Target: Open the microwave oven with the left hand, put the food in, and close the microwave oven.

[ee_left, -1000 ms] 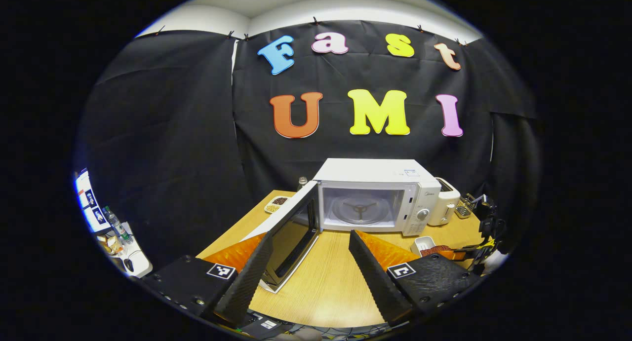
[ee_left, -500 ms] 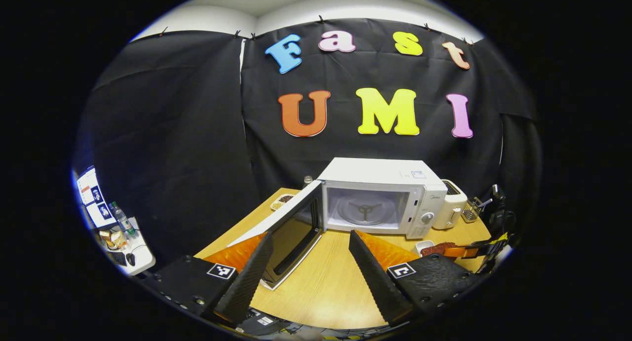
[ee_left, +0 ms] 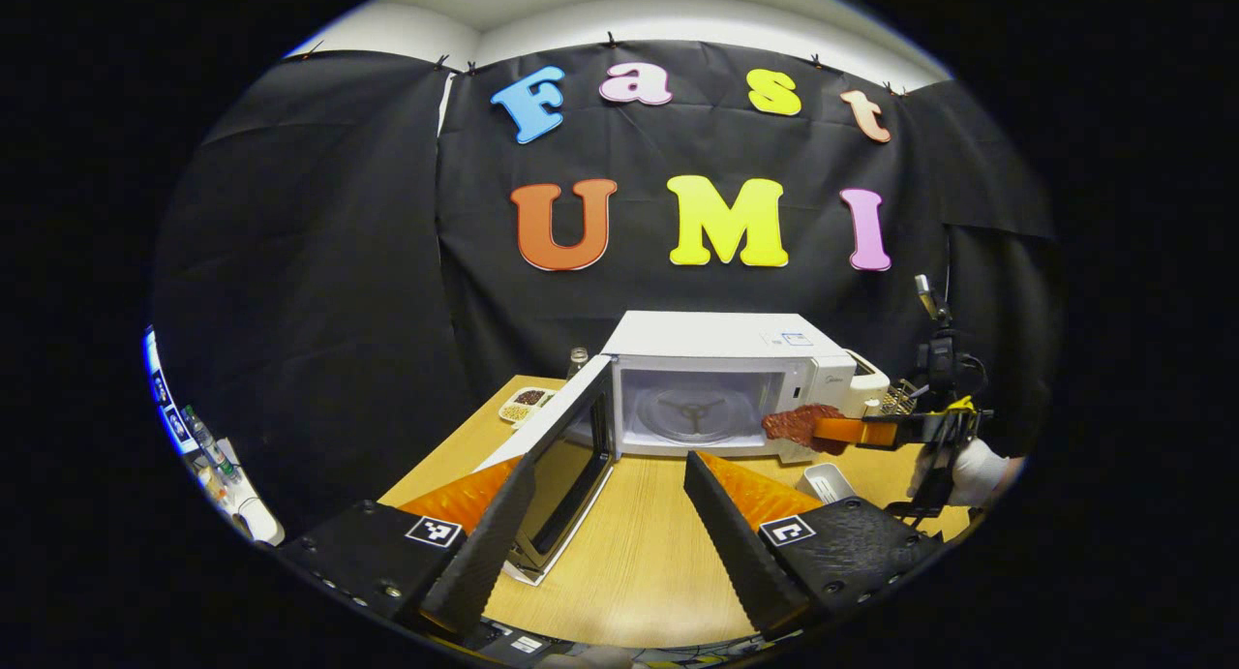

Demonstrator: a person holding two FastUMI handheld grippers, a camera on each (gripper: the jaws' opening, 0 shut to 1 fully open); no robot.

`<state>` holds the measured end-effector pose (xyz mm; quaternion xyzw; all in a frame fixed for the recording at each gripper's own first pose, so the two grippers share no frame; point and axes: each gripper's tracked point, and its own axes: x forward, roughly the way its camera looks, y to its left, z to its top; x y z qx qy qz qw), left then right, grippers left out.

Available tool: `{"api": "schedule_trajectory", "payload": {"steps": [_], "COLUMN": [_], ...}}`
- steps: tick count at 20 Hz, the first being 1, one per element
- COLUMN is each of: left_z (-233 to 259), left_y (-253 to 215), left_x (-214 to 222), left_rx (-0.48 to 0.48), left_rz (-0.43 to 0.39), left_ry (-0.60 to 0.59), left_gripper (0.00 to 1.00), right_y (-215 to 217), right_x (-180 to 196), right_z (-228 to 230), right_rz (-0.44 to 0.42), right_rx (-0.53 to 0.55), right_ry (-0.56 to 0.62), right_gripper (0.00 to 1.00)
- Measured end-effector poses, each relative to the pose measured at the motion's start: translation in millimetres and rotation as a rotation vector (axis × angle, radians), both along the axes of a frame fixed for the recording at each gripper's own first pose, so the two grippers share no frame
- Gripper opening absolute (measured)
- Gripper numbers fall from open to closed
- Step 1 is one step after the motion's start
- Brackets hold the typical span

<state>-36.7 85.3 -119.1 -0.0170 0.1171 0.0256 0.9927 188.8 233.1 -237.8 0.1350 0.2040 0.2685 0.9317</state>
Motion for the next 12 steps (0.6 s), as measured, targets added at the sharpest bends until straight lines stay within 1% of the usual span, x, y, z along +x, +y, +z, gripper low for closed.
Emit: {"api": "schedule_trajectory", "payload": {"steps": [3, 5, 8, 11, 12], "left_z": [-6, -10, -20, -28, -31], "left_y": [7, 10, 15, 17, 17], "left_x": [4, 8, 9, 9, 9], "left_rx": [0.009, 0.016, 0.015, 0.033, 0.031], "left_rz": [-0.063, -0.099, -0.14, -0.183, -0.195], "left_ry": [0.005, 0.007, 0.024, 0.031, 0.029], "left_gripper": [0.96, 0.96, 0.96, 0.96, 0.96], "right_y": [44, 68, 94, 116, 123], "right_x": [18, 31, 51, 71, 79], "right_z": [2, -2, -19, -38, -42], "right_rz": [-0.069, -0.137, -0.269, -0.354, -0.386], "right_rx": [0.099, 0.204, 0.401, 0.534, 0.557], "right_ry": [-0.011, 0.009, 0.072, 0.116, 0.119], "right_gripper": [0.15, 0.15, 0.15, 0.15, 0.15]}}
